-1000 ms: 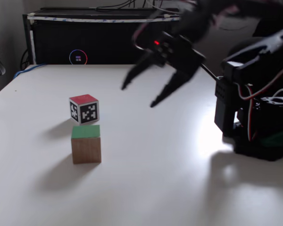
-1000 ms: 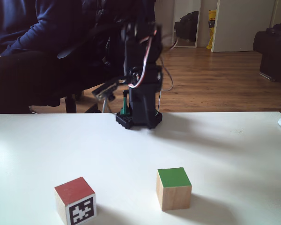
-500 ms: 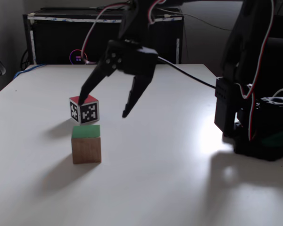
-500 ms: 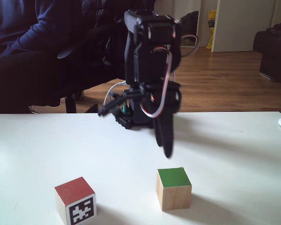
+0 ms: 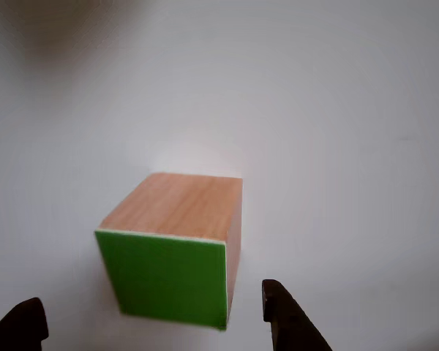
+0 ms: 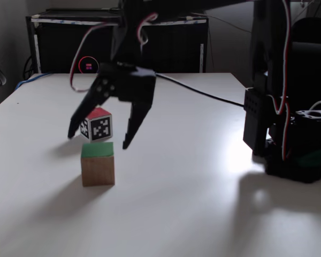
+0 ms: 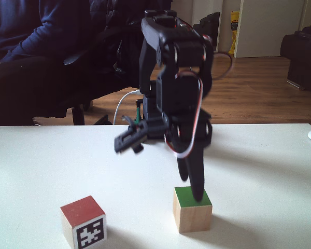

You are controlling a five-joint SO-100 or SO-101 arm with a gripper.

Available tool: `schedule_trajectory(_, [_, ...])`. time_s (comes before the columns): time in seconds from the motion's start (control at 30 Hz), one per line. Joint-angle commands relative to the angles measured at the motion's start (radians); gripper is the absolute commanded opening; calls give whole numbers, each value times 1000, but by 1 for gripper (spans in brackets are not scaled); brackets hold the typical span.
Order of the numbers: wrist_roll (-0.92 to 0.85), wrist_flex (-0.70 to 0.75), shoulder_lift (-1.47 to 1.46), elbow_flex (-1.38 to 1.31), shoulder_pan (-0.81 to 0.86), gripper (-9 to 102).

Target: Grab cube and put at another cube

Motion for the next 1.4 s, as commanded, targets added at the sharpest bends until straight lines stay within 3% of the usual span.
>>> schedule_trajectory(0.0, [2, -6, -41, -77, -11, 45])
schedule_trajectory(0.47, [23, -18, -166, -138, -40, 38])
schedule_trajectory(0.83, [63, -20, -193, -164, -38, 19])
schedule_trajectory(1.0, [55, -11, -161, -166, -32, 11])
schedule_trajectory(1.37, [40, 124, 143, -206, 123, 11])
